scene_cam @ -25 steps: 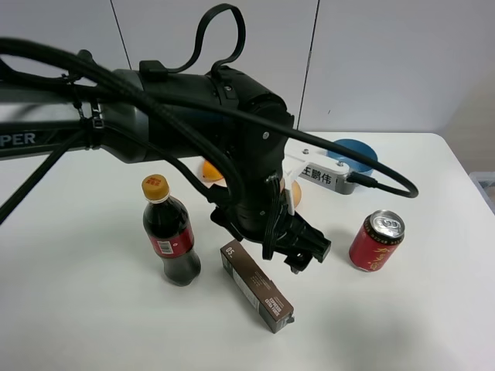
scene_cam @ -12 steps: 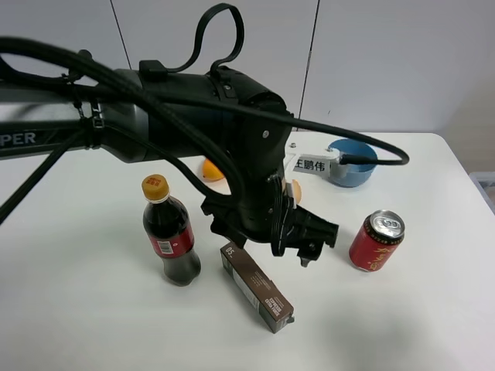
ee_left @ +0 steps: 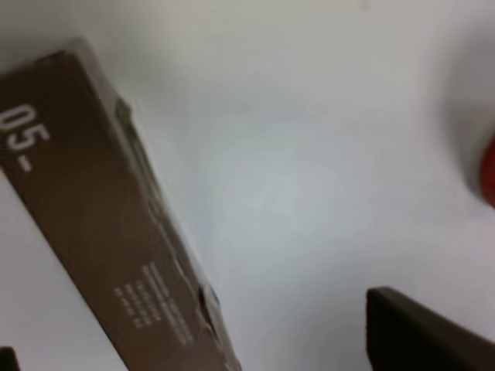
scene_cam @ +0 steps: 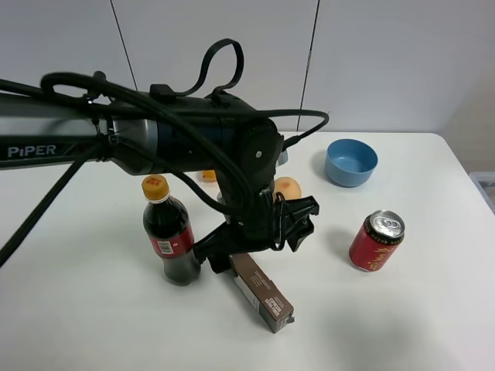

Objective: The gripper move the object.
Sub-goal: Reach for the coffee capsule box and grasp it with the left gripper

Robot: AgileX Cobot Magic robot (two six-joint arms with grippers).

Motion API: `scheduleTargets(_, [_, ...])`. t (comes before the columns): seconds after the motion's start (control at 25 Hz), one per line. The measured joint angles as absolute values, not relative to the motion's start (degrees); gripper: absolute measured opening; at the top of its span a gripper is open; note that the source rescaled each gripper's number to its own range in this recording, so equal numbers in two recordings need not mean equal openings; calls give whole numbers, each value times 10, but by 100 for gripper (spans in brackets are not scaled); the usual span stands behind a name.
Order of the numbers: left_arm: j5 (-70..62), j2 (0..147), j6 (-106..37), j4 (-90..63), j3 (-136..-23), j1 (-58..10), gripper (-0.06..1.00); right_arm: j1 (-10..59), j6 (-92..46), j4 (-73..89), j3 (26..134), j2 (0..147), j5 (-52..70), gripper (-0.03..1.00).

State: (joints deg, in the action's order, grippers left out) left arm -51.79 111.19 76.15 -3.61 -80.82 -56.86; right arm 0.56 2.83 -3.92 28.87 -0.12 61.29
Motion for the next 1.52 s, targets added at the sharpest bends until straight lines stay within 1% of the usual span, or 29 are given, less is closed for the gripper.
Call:
scheduleTargets(0.4, [-492,1137,779,-7,-806,-561,79,6,28,-39,289,-1,613,100])
scheduleTargets(0.8, [-486,1178,781,-18,-804,-560,79,6,28,-39,289,-1,613,100])
scheduleTargets(1.2, [-420,1200,777,3,-804,-560,79,6,28,-39,289,-1,613,100])
scheduleTargets(1.52, [-421,1201,770,5,-804,-556,79,6,28,-39,289,-1,613,100])
